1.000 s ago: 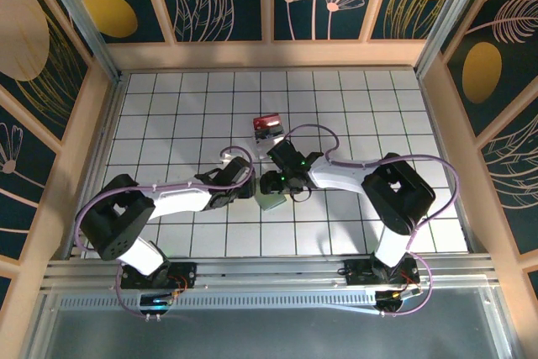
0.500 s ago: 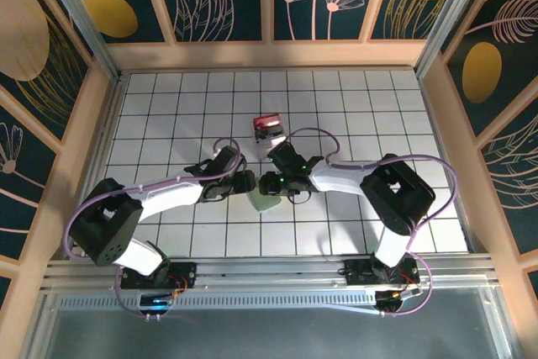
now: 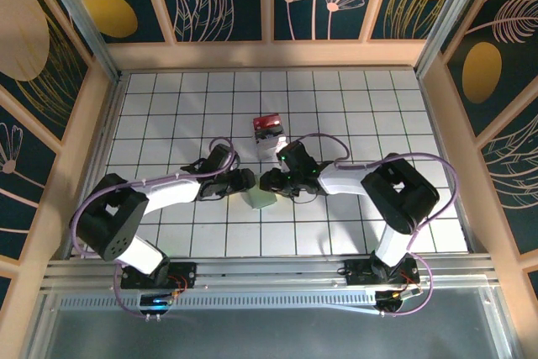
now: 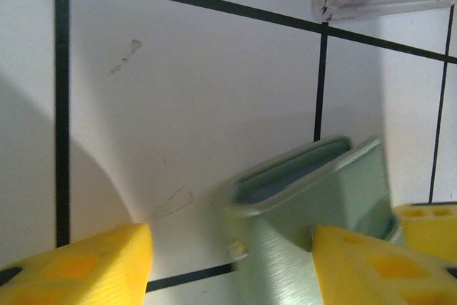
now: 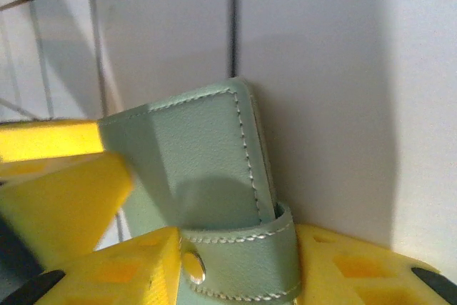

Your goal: Take the credit cards out of the card holder

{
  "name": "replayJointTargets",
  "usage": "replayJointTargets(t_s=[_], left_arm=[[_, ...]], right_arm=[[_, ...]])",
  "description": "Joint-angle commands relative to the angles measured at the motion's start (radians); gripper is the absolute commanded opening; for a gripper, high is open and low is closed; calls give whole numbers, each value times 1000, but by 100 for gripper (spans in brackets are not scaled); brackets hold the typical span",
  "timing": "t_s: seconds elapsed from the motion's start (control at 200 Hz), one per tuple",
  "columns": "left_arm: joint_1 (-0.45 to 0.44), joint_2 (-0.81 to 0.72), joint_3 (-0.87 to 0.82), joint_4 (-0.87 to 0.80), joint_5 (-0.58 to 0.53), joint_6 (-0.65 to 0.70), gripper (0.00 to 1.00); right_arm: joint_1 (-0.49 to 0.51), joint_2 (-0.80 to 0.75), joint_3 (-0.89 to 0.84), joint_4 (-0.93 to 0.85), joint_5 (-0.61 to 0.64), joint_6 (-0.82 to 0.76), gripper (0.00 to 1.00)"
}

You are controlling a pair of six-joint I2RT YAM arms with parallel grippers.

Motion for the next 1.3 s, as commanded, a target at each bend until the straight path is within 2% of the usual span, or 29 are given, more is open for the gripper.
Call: replayJointTargets(t_s=[0.0,0.105,0.355,0.51,0.676,0.816,0.986,1.116,1.291], left_arm=[[13,30,0,61,42,-28,60],[19,38,-2,91,55,-36,56],[20,3,-11,82,38,-39,28],[21,-28,-19,82,17,-49,18],[23,-62,-26,104,0,-33,0],[23,-122,-43,167,-13,16,0],[23,-225,-55,273,-12,102,0],[25,-302,-58,362,2,171,0],[34,-358,-34,487,124,249,0]], right_arm=[[19,25,2,89,-105,17,43],[17,26,6,96,-116,14,43],[11,28,-2,116,-124,22,43],[-3,21,-16,129,-122,27,42],[-32,-21,-29,115,-104,17,42],[-59,-105,-46,97,-50,-7,45],[-77,-219,-67,86,25,-44,54],[-131,-304,-91,135,-10,-78,63],[-180,-403,-71,177,-70,-184,70]])
